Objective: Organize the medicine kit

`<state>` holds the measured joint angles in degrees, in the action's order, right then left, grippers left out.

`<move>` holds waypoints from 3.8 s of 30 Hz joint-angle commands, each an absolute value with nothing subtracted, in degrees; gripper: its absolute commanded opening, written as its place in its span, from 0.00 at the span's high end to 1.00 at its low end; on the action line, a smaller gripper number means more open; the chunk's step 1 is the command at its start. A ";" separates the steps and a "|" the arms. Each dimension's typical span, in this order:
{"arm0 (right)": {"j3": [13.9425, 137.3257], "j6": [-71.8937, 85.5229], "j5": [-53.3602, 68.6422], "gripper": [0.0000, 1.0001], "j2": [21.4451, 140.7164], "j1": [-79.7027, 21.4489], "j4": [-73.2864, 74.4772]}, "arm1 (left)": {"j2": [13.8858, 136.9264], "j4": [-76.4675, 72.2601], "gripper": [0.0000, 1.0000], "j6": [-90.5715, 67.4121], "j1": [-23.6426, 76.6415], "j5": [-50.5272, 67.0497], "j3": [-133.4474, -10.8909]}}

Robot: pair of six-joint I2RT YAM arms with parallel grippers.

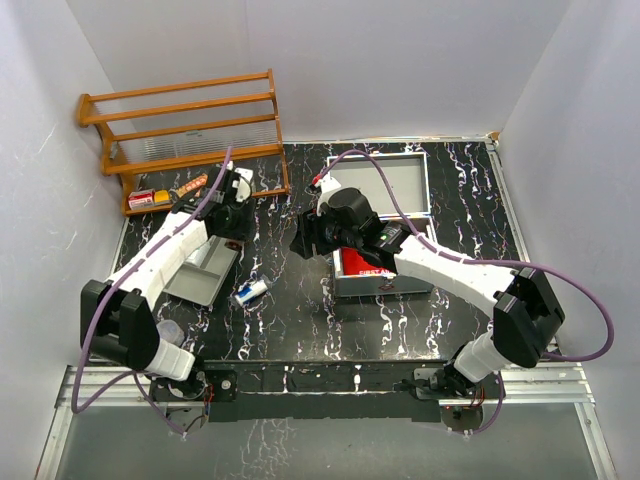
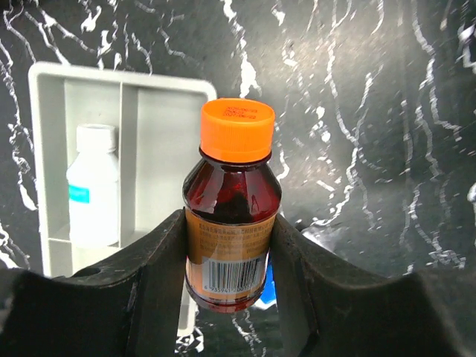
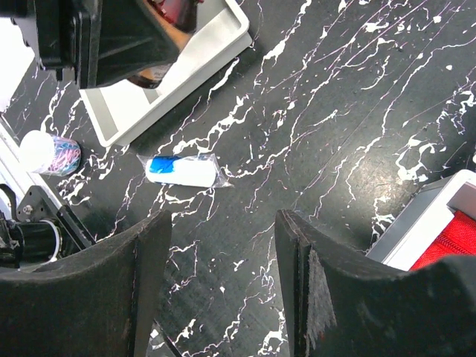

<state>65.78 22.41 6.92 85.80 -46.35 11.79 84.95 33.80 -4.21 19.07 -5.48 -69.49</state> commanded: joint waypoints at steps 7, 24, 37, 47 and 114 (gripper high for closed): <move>65.74 23.31 7.21 0.46 84.73 -46.49 8.35 | 77.17 27.11 0.77 2.53 17.54 -8.70 -56.98; 65.31 23.90 7.43 0.46 84.92 -46.49 8.35 | 84.06 27.07 0.75 2.43 11.95 -8.43 -56.85; 64.69 24.02 7.39 0.46 84.81 -46.49 8.22 | 88.64 30.74 0.40 -3.63 11.91 -6.35 -61.04; 64.38 24.43 7.39 0.46 85.25 -46.44 8.09 | 85.72 29.56 0.44 -7.23 11.91 2.57 -59.84; 45.97 43.31 -8.92 0.51 72.20 -52.18 -4.98 | 83.95 38.46 0.58 -31.51 34.78 -8.72 -56.51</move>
<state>46.09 42.33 -6.42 74.48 -52.23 -1.41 84.53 34.87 -27.59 33.08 -2.17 -56.86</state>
